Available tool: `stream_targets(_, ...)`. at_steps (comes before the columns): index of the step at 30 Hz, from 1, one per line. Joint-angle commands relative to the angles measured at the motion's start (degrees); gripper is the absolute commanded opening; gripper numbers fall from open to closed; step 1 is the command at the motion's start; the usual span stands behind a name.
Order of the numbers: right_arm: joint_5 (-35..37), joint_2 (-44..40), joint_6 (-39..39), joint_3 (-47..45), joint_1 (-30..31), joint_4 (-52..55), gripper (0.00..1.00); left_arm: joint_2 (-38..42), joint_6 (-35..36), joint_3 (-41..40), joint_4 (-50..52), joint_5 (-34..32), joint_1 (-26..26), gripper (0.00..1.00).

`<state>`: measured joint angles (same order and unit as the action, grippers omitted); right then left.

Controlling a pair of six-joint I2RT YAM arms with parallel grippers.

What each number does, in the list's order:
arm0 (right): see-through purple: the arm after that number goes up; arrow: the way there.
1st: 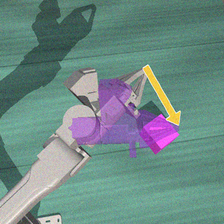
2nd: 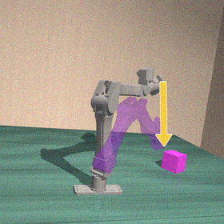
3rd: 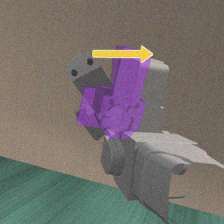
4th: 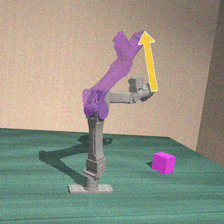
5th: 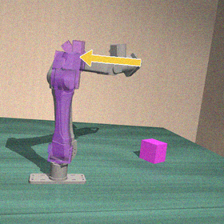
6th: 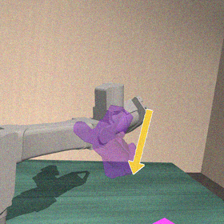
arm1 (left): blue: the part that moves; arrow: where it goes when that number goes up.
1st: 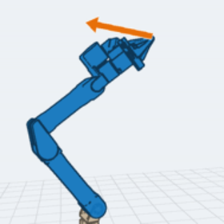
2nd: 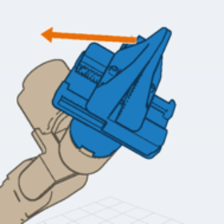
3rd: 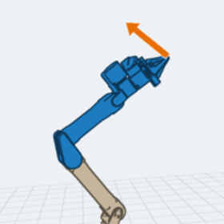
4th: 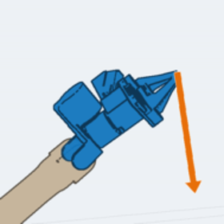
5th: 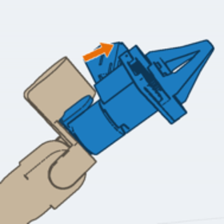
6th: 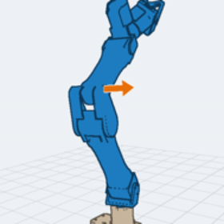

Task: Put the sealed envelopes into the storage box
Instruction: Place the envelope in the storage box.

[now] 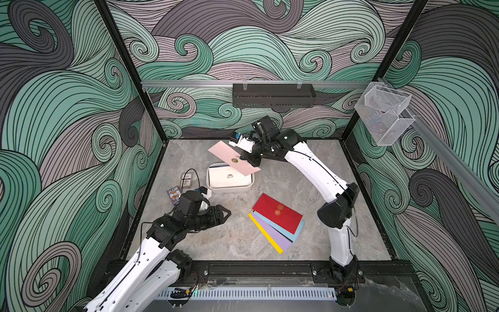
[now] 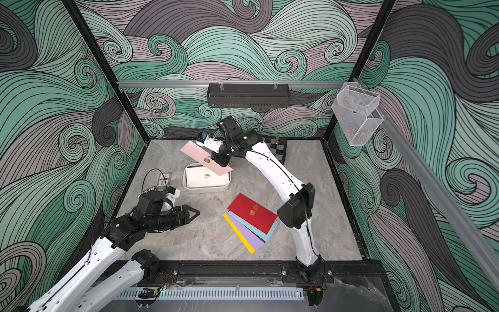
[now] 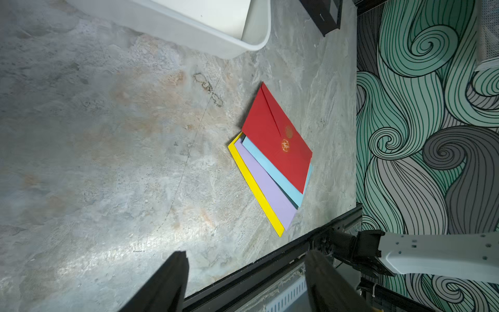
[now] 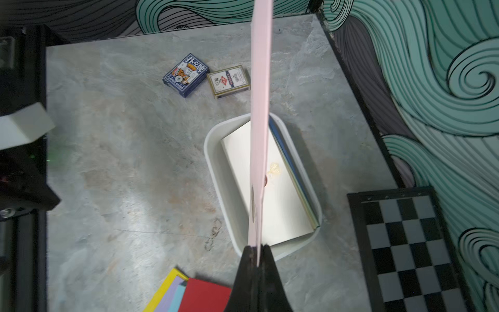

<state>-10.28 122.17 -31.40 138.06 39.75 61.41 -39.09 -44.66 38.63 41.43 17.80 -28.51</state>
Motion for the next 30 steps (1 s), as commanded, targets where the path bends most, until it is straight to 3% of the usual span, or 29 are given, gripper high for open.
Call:
stream_targets(1,7.28,5.23,-11.71,6.98,1.04,10.45,0.0,-0.62,1.13,0.45,2.4,-1.9,0.52,0.72)
stream_targets(5,10.33,9.61,-17.03,9.34,2.76,10.44,0.0,-1.58,1.9,0.72,2.32,-1.32,0.65,0.73)
stream_targets(14,12.4,13.76,-20.0,8.0,5.48,8.99,0.0,-0.01,2.04,-0.13,1.07,-0.99,0.7,0.74)
stream_targets(29,15.32,18.68,-20.86,7.74,7.23,6.18,0.0,-0.74,2.65,-0.4,0.05,1.35,0.86,0.75)
stream_targets(30,15.37,18.86,-20.79,7.75,7.27,5.86,0.04,-0.88,2.65,-0.4,0.1,1.44,0.83,0.76)
